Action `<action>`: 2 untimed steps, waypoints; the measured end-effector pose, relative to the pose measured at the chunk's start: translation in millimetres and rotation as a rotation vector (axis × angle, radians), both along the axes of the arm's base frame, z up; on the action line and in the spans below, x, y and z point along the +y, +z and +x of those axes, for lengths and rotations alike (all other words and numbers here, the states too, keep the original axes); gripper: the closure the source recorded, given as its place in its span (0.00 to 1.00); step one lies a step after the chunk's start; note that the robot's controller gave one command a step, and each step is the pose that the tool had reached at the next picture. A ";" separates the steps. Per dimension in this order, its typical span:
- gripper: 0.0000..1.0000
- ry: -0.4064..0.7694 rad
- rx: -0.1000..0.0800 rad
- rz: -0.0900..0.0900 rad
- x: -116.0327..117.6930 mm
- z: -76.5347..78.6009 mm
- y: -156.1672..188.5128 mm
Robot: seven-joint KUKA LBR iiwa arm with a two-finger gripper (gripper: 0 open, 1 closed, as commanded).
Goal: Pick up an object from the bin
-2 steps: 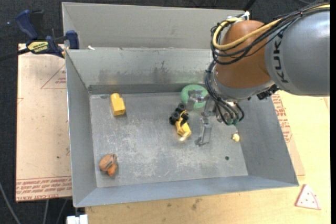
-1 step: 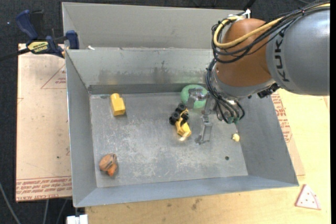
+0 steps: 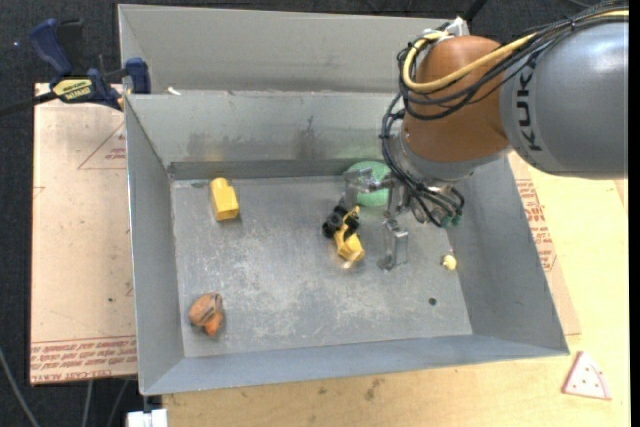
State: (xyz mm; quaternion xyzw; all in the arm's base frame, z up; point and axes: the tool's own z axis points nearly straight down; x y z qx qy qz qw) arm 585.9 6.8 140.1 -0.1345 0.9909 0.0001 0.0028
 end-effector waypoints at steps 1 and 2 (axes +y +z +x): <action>0.00 0.147 0.000 0.000 -11.9 46.1 -24.7; 0.00 0.402 0.001 -0.001 -4.1 58.7 -29.1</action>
Offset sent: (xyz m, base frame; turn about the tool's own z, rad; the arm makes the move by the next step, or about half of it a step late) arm 0.0555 0.0009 -0.0283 -0.5618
